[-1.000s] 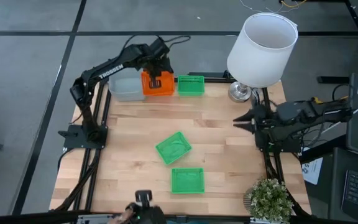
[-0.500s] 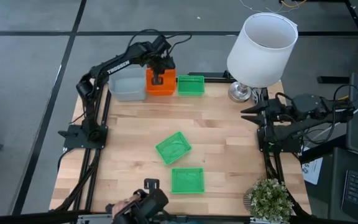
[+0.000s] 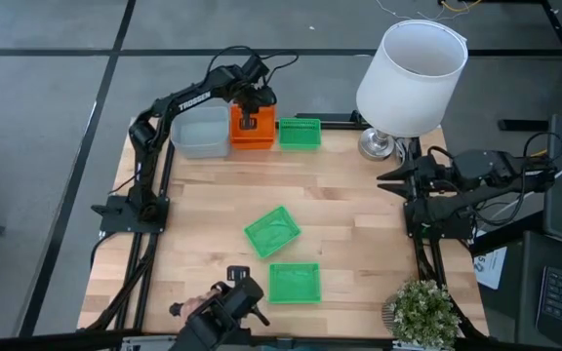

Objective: Stack baskets by color
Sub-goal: Stack the bottom orange bin on the top orange bin

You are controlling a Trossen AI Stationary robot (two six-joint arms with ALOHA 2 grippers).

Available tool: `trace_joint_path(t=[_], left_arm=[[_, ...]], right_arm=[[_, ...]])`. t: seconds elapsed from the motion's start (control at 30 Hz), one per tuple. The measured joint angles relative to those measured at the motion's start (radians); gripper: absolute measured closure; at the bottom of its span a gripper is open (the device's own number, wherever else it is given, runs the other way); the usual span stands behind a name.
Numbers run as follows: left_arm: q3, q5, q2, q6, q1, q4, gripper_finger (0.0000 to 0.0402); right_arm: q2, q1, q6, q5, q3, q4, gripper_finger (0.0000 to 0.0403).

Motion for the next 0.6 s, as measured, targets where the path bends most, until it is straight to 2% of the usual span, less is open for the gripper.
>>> trace_joint_path(t=[0.6], left_arm=[[-0.002,0.019,0.083,0.019,-0.001,0.010,0.0401]], right_arm=[[-0.001,0.000,-0.003,0.000,0.000,-0.028,0.0315]])
